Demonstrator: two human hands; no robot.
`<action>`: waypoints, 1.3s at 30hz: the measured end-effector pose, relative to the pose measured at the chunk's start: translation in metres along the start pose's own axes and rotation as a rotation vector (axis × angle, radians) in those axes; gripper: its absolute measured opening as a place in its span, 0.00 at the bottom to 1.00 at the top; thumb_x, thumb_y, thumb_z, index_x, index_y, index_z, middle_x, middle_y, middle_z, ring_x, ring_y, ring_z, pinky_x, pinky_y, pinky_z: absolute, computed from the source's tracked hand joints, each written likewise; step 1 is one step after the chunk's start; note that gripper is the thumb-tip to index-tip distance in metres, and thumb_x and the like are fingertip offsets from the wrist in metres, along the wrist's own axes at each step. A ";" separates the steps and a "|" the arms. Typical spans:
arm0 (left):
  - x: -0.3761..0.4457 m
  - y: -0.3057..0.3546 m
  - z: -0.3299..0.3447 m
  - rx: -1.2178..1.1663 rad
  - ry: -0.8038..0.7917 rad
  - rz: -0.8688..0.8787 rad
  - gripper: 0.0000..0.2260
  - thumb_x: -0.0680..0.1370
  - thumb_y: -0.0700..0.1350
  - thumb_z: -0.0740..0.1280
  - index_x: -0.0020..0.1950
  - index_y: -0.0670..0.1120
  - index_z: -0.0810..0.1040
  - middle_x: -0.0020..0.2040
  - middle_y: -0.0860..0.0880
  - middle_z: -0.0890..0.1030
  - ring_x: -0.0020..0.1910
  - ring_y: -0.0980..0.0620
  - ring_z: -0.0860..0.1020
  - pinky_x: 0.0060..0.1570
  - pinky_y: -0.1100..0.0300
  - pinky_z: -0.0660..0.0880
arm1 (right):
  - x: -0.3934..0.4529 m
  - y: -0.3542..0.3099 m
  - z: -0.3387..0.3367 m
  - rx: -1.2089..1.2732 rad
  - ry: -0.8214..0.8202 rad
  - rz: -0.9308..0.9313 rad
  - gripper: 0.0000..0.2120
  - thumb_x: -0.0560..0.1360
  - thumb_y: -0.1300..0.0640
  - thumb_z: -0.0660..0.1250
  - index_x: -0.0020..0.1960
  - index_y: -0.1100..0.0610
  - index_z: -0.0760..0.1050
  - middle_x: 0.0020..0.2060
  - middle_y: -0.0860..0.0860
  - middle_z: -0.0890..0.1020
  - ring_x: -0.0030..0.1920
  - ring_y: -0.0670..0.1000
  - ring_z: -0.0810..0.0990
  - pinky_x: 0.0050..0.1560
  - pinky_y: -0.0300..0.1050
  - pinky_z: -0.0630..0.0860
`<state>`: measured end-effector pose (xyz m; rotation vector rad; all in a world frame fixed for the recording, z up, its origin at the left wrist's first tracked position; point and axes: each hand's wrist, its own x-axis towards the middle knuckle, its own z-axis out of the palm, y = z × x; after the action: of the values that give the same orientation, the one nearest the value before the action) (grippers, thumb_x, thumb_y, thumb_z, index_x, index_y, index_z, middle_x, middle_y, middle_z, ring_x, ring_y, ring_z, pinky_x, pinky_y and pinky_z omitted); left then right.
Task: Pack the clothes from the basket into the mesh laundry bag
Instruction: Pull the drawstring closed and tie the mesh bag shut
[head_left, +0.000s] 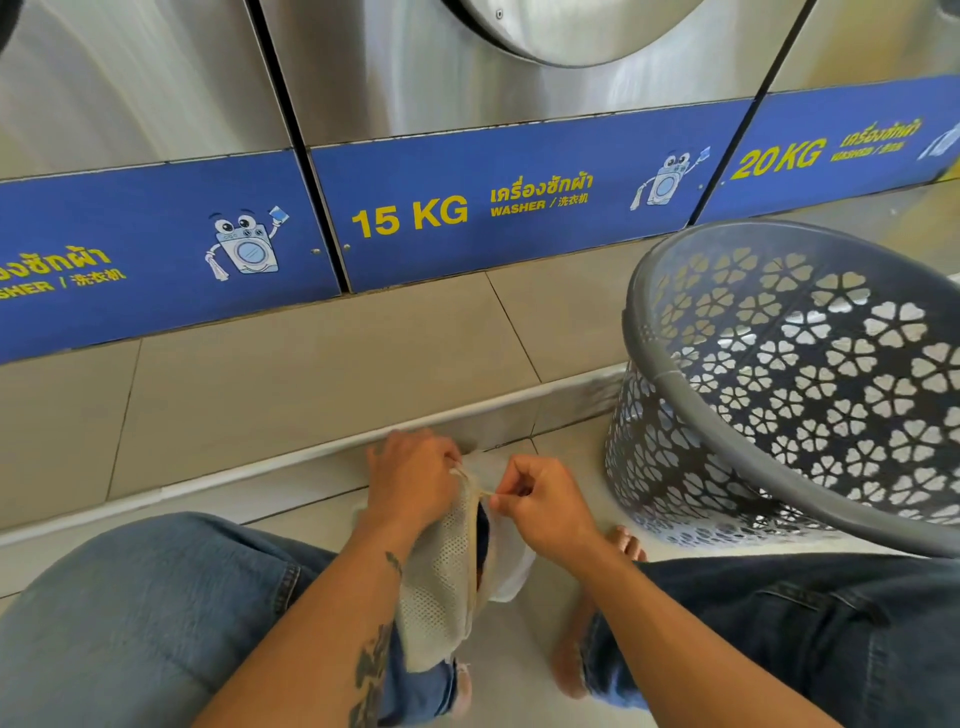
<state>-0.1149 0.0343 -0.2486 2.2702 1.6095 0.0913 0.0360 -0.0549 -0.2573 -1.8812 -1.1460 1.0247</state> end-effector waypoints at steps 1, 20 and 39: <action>0.000 -0.003 0.000 -0.013 0.043 -0.032 0.11 0.75 0.46 0.62 0.48 0.57 0.83 0.54 0.54 0.80 0.57 0.46 0.73 0.57 0.49 0.68 | -0.004 0.002 0.003 -0.014 -0.011 -0.004 0.10 0.67 0.63 0.75 0.32 0.55 0.76 0.29 0.47 0.79 0.32 0.44 0.75 0.36 0.44 0.76; -0.047 -0.005 0.013 -0.195 -0.087 -0.006 0.12 0.79 0.50 0.57 0.60 0.59 0.74 0.48 0.50 0.82 0.40 0.50 0.78 0.38 0.56 0.74 | -0.044 0.010 0.017 0.266 -0.153 0.238 0.15 0.68 0.73 0.69 0.29 0.56 0.78 0.31 0.53 0.85 0.34 0.50 0.82 0.35 0.41 0.80; -0.023 -0.005 0.024 -0.473 0.097 -0.181 0.10 0.71 0.39 0.70 0.37 0.55 0.77 0.31 0.55 0.78 0.31 0.54 0.78 0.33 0.57 0.77 | -0.032 0.008 0.023 0.313 -0.295 0.504 0.07 0.63 0.70 0.69 0.41 0.63 0.79 0.33 0.58 0.80 0.33 0.54 0.77 0.39 0.49 0.75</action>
<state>-0.1216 0.0087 -0.2694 1.7792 1.6248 0.4877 0.0090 -0.0835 -0.2662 -1.8365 -0.6126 1.6984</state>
